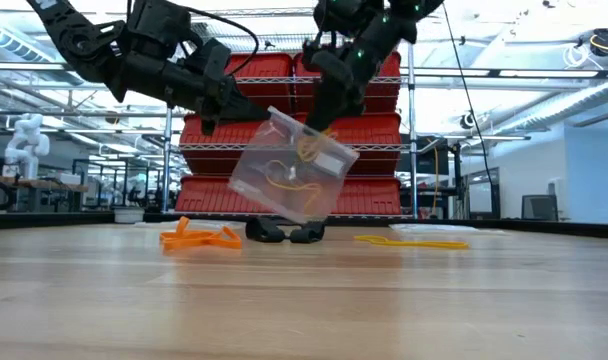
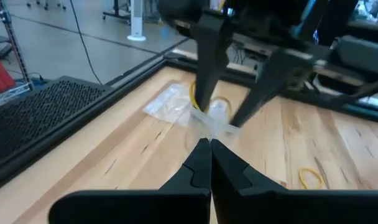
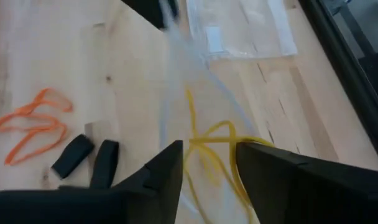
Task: Sort rubber bands
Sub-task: Put the middle yellow rubber band into the middle transparent zip bag, then put the left yellow rubber band into the middle transparent zip bag
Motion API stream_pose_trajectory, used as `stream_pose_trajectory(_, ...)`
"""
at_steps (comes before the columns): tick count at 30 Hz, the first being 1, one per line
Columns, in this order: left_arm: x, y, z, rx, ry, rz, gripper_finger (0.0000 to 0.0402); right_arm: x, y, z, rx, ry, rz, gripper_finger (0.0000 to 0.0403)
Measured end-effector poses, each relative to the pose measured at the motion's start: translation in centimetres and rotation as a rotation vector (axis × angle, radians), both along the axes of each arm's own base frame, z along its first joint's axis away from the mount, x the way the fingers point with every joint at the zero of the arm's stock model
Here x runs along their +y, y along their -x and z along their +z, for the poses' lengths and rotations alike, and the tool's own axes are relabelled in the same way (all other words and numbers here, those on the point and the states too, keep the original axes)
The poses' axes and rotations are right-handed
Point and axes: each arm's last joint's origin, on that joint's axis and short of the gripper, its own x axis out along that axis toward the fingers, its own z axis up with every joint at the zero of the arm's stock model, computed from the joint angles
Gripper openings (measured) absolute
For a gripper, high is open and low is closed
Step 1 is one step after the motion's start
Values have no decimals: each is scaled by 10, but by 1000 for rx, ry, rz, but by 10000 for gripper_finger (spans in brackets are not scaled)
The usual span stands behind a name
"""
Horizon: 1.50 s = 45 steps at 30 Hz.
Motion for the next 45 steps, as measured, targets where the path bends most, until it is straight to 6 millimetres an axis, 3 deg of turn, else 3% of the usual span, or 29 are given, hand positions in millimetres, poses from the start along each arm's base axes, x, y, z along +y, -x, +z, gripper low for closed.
stream_pose_trajectory(11, 7, -18, -18, -85, 43, 36, 0, 6, 3, 16, 67, -14, 20, 132)
stream_pose_trajectory(24, 9, -20, -13, -121, 30, 50, 0, 16, 12, 17, 149, -22, 50, 140)
stream_pose_trajectory(28, 10, -19, -14, -112, 29, 74, 0, 20, 27, 33, 156, -4, 77, 147)
stream_pose_trajectory(35, 12, -18, -13, -113, 27, 74, 0, 26, 69, 68, 159, -7, 53, 148)
stream_pose_trajectory(38, 12, -19, -12, -121, 18, 70, 0, 26, 80, 55, 179, -35, 4, 148)
stream_pose_trajectory(41, 12, -19, -12, -120, 11, 69, 0, 24, 91, 23, 212, -42, -42, 150)
stream_pose_trajectory(45, 11, -19, -12, -117, 3, 45, 0, 23, 110, -13, 104, -66, -109, 163)
